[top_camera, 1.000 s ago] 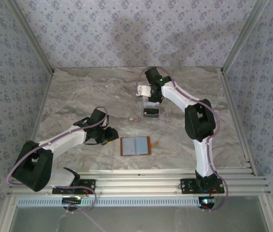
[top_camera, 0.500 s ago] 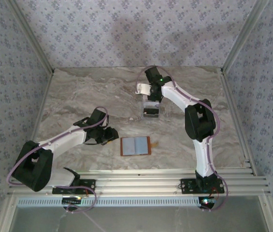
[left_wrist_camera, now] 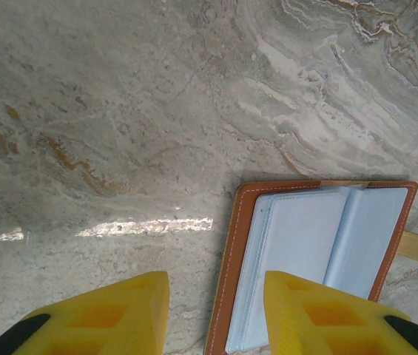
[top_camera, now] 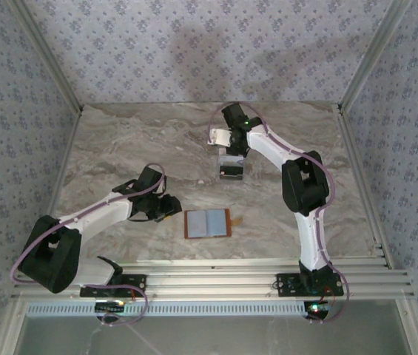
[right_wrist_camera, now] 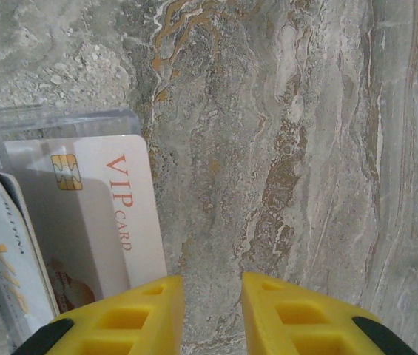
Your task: Take the credit cards out of the card holder
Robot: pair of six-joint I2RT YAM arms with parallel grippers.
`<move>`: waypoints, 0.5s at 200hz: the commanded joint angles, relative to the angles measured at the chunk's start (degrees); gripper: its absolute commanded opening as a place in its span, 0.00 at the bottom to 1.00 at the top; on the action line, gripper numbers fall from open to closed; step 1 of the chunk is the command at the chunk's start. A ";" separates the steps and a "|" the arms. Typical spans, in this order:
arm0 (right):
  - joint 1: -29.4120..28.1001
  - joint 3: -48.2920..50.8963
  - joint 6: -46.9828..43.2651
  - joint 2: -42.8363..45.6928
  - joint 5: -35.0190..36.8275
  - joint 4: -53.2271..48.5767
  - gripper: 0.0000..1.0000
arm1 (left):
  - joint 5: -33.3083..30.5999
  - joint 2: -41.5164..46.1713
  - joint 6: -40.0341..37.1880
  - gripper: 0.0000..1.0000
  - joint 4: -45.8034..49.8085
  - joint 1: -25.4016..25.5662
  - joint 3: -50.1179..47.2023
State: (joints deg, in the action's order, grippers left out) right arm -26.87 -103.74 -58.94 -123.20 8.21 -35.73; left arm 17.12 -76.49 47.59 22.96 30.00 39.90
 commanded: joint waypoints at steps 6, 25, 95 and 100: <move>0.13 -0.96 2.46 1.57 0.53 -1.74 0.28 | 0.82 0.79 -0.04 0.39 0.17 -0.36 -0.19; -0.22 -0.20 6.89 4.72 0.95 -0.50 0.28 | 1.30 0.81 -0.04 0.38 -0.75 -0.38 -0.61; -6.48 12.85 34.47 19.60 -1.32 3.91 0.33 | 6.80 -1.45 -0.59 0.23 -6.35 -0.29 -2.70; -7.11 13.78 37.29 20.59 -1.46 4.08 0.33 | 7.14 -1.62 -0.67 0.22 -6.91 -0.24 -2.96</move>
State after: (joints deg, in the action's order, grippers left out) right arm -30.83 -94.28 -37.08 -107.74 8.45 -33.36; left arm 21.21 -77.28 47.46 19.03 30.00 37.85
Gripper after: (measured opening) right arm 0.331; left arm 0.243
